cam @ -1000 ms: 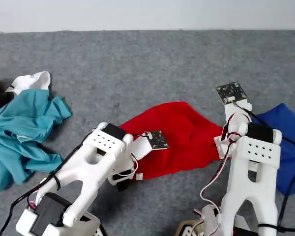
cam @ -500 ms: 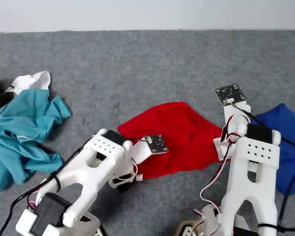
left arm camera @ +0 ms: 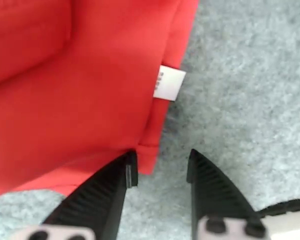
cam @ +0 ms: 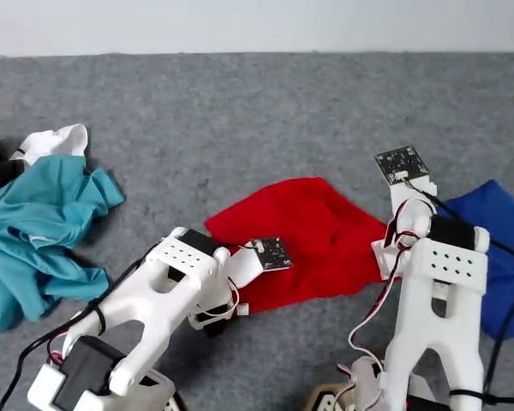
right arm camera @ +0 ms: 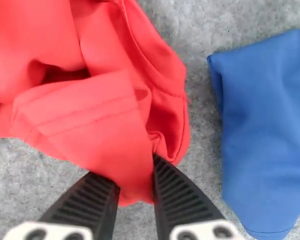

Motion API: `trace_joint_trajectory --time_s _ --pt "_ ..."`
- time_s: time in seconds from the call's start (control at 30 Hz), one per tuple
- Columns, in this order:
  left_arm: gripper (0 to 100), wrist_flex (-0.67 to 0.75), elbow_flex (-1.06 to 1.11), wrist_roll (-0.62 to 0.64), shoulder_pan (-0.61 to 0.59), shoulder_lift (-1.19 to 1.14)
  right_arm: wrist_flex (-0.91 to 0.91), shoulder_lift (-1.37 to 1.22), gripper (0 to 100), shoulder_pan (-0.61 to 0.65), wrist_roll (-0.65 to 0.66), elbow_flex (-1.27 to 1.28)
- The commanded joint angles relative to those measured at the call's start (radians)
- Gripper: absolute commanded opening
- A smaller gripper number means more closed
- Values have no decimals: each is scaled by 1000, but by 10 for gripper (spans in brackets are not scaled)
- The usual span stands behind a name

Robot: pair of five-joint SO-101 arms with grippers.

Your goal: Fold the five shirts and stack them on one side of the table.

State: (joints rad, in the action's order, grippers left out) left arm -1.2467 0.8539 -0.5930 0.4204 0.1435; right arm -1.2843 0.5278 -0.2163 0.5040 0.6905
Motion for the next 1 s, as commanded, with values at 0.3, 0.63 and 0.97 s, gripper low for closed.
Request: trace_joint_trajectory --time_s 0.3,0.63,0.97 --pt "173 138 42 6 -11 26 12 30 10 12 0 -2" --pt "11 152 16 6 -31 29 10 27 10 13 0 -2" --pt "13 -57 -165 11 -34 38 7 27 10 13 0 -2"
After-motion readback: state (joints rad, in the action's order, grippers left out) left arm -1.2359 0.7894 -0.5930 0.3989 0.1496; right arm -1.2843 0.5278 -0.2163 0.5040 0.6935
